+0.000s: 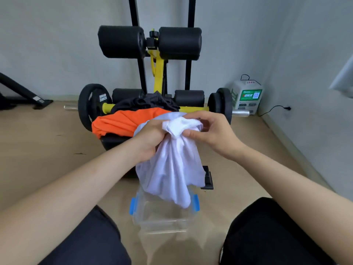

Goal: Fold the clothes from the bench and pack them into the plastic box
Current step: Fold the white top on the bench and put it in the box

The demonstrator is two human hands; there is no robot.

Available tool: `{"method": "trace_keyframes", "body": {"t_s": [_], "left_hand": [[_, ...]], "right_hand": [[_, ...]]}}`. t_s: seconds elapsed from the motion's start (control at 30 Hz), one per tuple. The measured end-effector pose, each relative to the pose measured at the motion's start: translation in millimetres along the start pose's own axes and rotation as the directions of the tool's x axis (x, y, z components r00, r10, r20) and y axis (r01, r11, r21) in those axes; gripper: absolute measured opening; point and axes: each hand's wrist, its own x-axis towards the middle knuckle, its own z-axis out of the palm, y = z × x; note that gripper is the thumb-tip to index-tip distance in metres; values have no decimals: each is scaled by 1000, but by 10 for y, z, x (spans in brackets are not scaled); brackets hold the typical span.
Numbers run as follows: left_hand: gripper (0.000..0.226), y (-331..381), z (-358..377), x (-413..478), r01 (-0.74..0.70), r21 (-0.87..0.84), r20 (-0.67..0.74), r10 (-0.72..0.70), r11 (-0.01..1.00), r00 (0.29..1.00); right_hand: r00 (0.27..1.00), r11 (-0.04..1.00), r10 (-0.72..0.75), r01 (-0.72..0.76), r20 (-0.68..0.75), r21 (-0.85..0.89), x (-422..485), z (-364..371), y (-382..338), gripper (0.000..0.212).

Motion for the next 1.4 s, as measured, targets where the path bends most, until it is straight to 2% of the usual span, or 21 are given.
{"method": "trace_keyframes", "body": {"t_s": [0.07,0.13,0.27,0.37,0.47,0.57,0.67,0.73,0.9,1.07,1.2,1.27,1.4], "left_hand": [[21,74,-55,-9,14,-39,26,-13,999,1000],[21,146,-94,-46,8,-58,34,-6,998,999],[37,125,-206,-86,-46,-46,2,46,998,999],[36,69,-172,-85,-99,-15,2,100,995,995],[29,-18,-26,0,-171,89,63,166,981,984],[32,-158,117,202,-227,230,22,228,946,973],[21,-291,162,439,-274,342,27,283,899,959],[14,-363,131,569,-265,332,75,255,905,964],[13,-443,-100,701,-134,293,100,109,947,989],[22,-332,-298,733,-69,216,87,51,974,995],[21,-232,-396,653,-84,198,154,54,977,987],[27,-197,-452,597,-102,258,234,40,961,971],[32,-168,-619,525,-219,478,317,65,851,946]], "right_hand": [[996,998,5,1,-90,59,53,-4,-75,12],[990,996,41,-30,-138,81,123,-34,-167,18],[971,990,122,-104,-205,95,280,-70,-309,32],[957,982,161,-133,-239,131,395,-107,-277,28],[939,974,198,-156,-280,165,480,-87,-143,26],[935,968,222,-176,-278,180,566,-79,65,32],[918,943,287,-220,-274,251,656,-137,267,35],[896,916,343,-251,-282,313,713,-209,387,33],[837,881,442,-338,-323,330,754,-428,775,51],[798,869,475,-358,-371,342,740,-513,937,29],[776,848,508,-373,-375,377,707,-524,975,25],[779,850,506,-375,-371,371,711,-510,944,25],[815,870,464,-348,-346,349,724,-514,833,26]]}}
